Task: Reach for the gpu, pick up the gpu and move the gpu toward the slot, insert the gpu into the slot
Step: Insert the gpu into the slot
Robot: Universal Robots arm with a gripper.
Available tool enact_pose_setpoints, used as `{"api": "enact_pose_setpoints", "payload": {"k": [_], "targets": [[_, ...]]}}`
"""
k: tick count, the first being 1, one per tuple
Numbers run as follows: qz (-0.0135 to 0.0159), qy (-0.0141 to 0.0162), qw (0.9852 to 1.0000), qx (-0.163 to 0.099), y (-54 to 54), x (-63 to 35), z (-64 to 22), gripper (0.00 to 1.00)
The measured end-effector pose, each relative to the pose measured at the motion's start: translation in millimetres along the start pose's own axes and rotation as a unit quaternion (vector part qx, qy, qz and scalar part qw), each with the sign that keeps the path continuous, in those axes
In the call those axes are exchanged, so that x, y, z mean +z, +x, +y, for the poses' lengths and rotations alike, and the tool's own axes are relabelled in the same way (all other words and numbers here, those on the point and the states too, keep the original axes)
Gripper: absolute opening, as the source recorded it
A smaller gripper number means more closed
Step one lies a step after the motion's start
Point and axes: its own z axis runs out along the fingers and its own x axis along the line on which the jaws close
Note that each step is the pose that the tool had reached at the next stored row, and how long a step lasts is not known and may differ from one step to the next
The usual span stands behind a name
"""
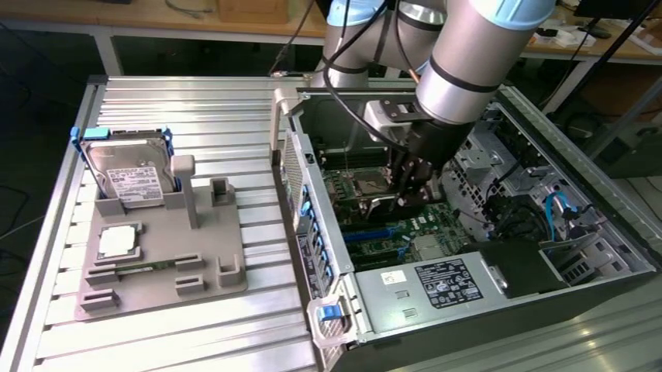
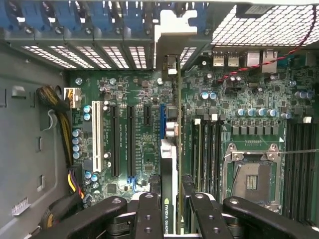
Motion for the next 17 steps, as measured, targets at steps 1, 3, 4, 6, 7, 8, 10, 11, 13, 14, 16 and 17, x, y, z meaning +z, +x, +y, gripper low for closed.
{"api": "enact_pose_setpoints", "payload": {"k": [1, 3, 4, 6, 7, 8, 10, 11, 13, 14, 16, 17], "targets": [[0.0000, 0.0001, 1.0000, 0.006, 0.0, 0.2, 0.0, 0.27], [-0.0001, 0.0003, 0.9998, 0.018, 0.0, 0.7, 0.0, 0.27], [-0.0001, 0.0004, 0.9998, 0.021, 0.0, 0.7, 0.0, 0.27], [-0.0002, 0.0004, 0.9998, 0.022, 0.0, 0.8, 0.4, 0.27], [-0.0002, 0.0004, 0.9998, 0.022, 0.0, 1.0, 1.1, 0.27], [-0.0002, 0.0005, 0.9998, 0.022, 0.0, 1.0, 1.4, 0.27], [-0.0002, 0.0004, 0.9998, 0.022, 0.1, 1.3, 2.0, 0.27], [-0.0002, 0.0004, 0.9998, 0.021, 0.4, 1.7, 2.1, 0.27], [-0.0002, 0.0004, 0.9998, 0.022, 1.2, 3.8, 2.1, 0.27], [-0.0003, 0.0004, 0.9998, 0.022, 1.6, 5.2, 2.1, 0.27], [-0.0002, 0.0004, 0.9998, 0.022, 2.0, 7.7, 2.0, 0.27], [-0.0001, 0.0004, 0.9998, 0.022, 2.0, 8.0, 2.0, 0.27]]}}
